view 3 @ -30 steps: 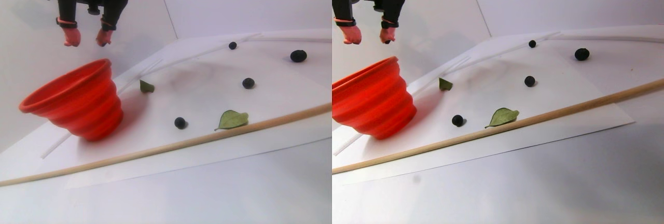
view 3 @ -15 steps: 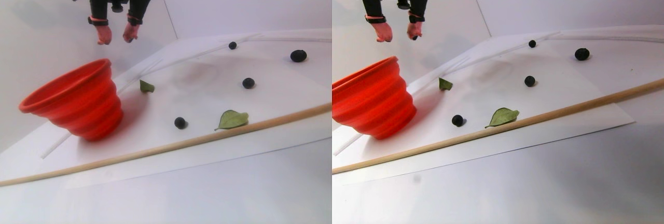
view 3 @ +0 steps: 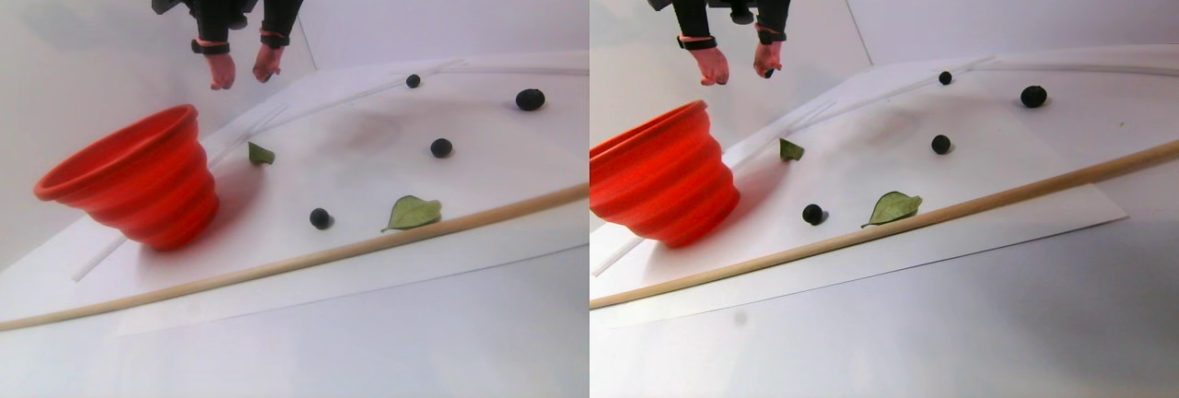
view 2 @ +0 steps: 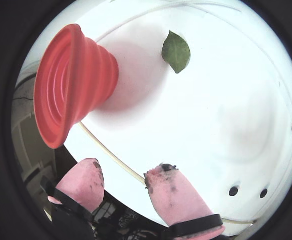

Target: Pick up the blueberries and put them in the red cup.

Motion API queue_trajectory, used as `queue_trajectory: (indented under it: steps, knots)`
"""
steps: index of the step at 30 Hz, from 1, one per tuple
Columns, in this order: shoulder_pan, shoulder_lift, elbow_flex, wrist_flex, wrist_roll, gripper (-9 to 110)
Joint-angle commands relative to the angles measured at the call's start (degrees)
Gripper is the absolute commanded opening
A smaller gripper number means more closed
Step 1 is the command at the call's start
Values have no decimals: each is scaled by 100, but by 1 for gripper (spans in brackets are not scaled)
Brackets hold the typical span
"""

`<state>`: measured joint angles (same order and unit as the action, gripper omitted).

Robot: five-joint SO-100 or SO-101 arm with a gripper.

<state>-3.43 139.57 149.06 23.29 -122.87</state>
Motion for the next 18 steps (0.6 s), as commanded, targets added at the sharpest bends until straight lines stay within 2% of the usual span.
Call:
queue_trajectory:
  steps: [1, 18]
  knots:
    - [62, 343, 9, 53, -114, 16]
    - [422, -334, 308, -62, -220, 17]
